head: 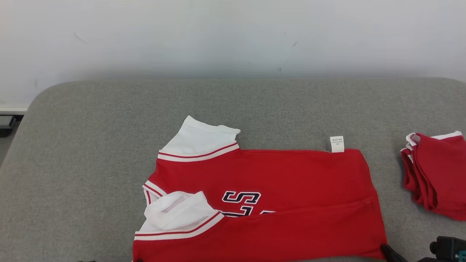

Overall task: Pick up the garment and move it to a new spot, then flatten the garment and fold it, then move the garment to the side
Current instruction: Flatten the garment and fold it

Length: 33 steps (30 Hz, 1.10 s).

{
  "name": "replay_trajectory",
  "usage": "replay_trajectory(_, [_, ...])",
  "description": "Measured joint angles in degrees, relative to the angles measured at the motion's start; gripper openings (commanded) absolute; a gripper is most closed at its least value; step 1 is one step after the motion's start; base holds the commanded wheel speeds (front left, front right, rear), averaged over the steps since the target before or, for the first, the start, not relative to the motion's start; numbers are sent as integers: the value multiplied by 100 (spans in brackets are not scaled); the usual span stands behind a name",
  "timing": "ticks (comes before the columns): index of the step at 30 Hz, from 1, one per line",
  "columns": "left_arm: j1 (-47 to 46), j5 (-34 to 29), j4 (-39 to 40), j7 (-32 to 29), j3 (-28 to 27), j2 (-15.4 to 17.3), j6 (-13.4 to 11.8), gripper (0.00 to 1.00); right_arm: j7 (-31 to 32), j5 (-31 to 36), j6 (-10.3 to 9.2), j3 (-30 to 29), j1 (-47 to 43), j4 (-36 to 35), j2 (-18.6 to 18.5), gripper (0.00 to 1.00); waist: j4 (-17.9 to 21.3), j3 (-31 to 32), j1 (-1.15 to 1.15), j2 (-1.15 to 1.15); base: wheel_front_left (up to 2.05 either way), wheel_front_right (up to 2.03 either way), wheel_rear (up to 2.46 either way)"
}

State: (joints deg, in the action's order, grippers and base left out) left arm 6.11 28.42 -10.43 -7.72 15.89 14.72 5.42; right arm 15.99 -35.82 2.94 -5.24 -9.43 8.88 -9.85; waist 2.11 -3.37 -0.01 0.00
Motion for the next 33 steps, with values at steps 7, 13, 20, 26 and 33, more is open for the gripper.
replay_trajectory(7, [199,46,506,-318,-40,185,-144,0,268,-168,-97,-69,-496,-385,4,0,-36,-16,0,0,0,0,0])
replay_trajectory(13, [442,111,789,-646,-18,201,-247,0,471,-181,-230,-93,-647,-644,-20,0,-11,-63,0,0,0,0,0])
replay_trajectory(20, [417,66,865,-985,23,243,-447,12,781,-180,-411,-10,-667,-733,-16,100,-19,-152,1,0,0,0,0])
replay_trajectory(26, [391,-88,866,-1148,22,323,-593,100,1128,-63,-537,215,-656,-686,-54,100,-17,-182,1,0,0,0,0])
replay_trajectory(33, [171,-144,950,-968,-111,281,-704,100,1099,247,-705,187,-553,-705,-148,100,-33,-89,1,0,0,0,0])
